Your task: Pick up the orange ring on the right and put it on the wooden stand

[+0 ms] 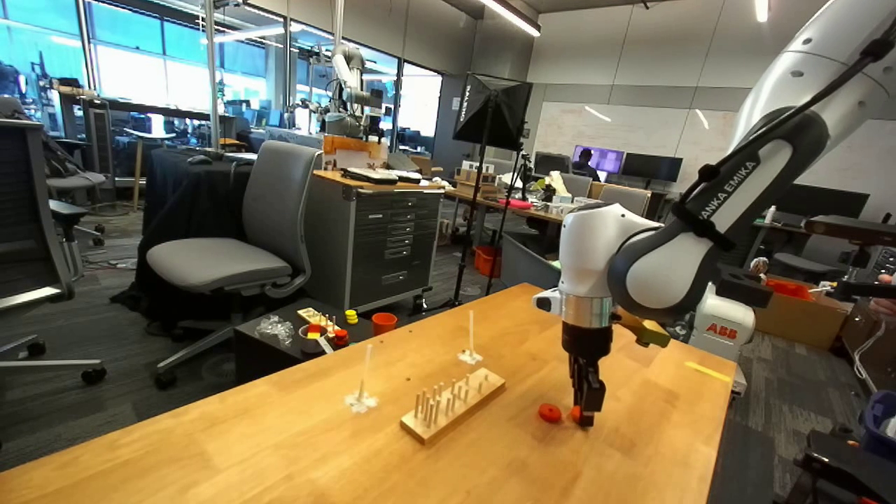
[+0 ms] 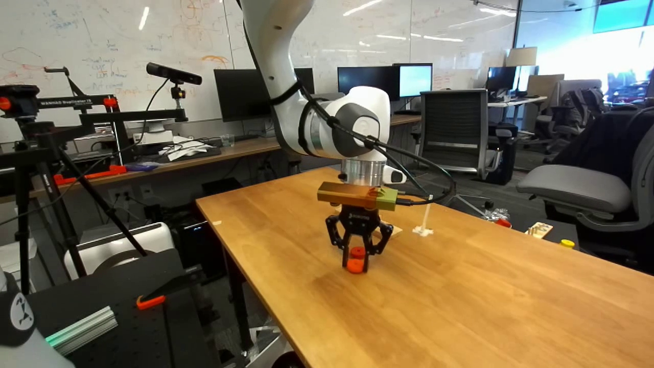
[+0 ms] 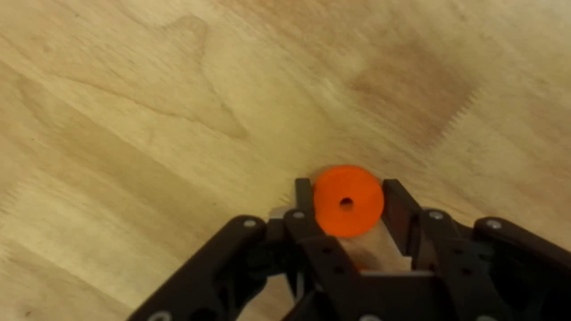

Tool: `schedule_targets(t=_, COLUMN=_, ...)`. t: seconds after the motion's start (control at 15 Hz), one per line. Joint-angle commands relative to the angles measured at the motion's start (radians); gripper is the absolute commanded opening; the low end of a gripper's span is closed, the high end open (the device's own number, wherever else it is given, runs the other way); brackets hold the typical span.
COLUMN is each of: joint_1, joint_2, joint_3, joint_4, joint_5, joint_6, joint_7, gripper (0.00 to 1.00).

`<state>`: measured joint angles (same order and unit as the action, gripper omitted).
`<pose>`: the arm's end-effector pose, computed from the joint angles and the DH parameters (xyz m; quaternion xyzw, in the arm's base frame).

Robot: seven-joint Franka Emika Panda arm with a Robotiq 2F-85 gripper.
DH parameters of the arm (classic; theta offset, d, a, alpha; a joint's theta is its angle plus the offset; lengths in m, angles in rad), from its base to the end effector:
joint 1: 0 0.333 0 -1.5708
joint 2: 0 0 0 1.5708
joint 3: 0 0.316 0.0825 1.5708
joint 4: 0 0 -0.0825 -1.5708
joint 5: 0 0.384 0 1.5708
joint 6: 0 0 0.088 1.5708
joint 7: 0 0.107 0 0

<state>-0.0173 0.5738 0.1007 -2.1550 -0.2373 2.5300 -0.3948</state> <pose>0.5336 0.0505 0.1143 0.9389 0.3295 -0.0984 0.0153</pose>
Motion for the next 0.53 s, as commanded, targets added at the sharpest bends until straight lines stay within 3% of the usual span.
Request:
schedule_targets(t=0.0, joint_1=0.001, joint_2=-0.061, joint_3=0.059, joint_4=0.006, joint_5=0.051, joint_6=-0.138, joint_7=-0.054, gripper=0.18)
schedule_targets(t=0.33, joint_1=0.031, joint_2=-0.103, joint_3=0.094, joint_4=0.048, joint_5=0.095, joint_6=-0.244, joint_7=-0.04, gripper=0.18)
schedule_targets(t=0.47, joint_1=0.058, joint_2=-0.102, joint_3=0.086, joint_4=0.093, joint_5=0.075, joint_6=-0.364, joint_7=-0.041, gripper=0.18)
